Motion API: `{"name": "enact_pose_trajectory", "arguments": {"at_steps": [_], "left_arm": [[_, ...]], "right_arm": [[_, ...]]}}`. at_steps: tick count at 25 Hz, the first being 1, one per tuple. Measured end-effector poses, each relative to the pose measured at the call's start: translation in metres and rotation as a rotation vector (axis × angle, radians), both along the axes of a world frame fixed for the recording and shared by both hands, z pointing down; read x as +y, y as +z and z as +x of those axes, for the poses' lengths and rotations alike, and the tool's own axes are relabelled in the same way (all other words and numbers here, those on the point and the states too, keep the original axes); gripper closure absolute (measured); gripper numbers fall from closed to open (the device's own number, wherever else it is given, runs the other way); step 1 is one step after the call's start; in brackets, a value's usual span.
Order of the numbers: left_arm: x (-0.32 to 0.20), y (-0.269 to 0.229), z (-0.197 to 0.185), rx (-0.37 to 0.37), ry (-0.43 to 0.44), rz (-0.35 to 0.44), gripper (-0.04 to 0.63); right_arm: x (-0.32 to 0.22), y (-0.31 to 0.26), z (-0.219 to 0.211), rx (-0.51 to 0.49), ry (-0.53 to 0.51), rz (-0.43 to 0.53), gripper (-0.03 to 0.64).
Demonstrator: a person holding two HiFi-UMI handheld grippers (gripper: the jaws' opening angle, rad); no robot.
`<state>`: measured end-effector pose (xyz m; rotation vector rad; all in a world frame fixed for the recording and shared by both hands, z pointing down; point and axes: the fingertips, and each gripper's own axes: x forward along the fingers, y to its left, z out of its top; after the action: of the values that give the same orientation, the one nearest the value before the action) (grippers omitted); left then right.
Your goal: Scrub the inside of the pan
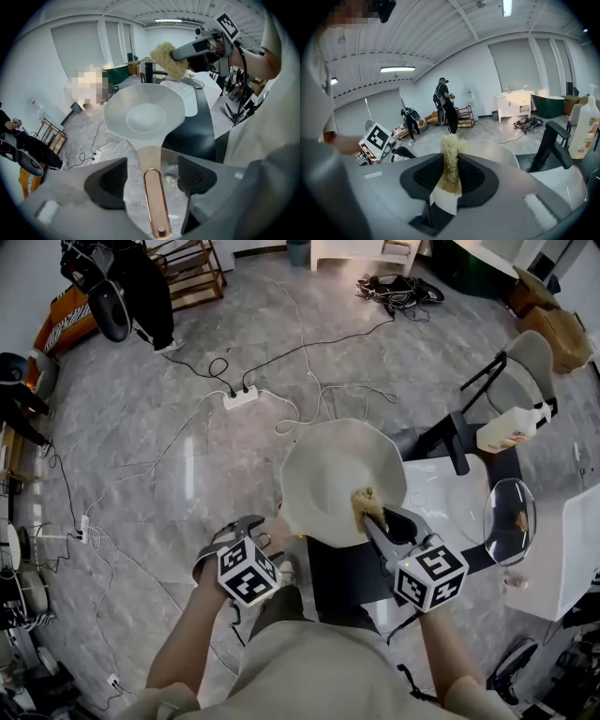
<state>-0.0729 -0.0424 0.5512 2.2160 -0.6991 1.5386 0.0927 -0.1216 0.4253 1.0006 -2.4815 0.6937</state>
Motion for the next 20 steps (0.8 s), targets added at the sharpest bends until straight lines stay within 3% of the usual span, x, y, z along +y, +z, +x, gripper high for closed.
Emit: {"name": "enact_pose_trajectory", "arguments": {"at_steps": [8, 20], "left_arm": [[0.001, 0.038, -0.005, -0.069, 0.003, -0.091, 0.255], [0.009, 0.084, -0.004, -0.156, 0.036, -0.216, 0.268]], "right_arm": [[-0.001, 0.04, -0.01, 0.034, -0.096, -0.085, 0.52], [-0.012, 0.077, -0.004, 0.062, -0.132, -0.151, 0.52]]}}
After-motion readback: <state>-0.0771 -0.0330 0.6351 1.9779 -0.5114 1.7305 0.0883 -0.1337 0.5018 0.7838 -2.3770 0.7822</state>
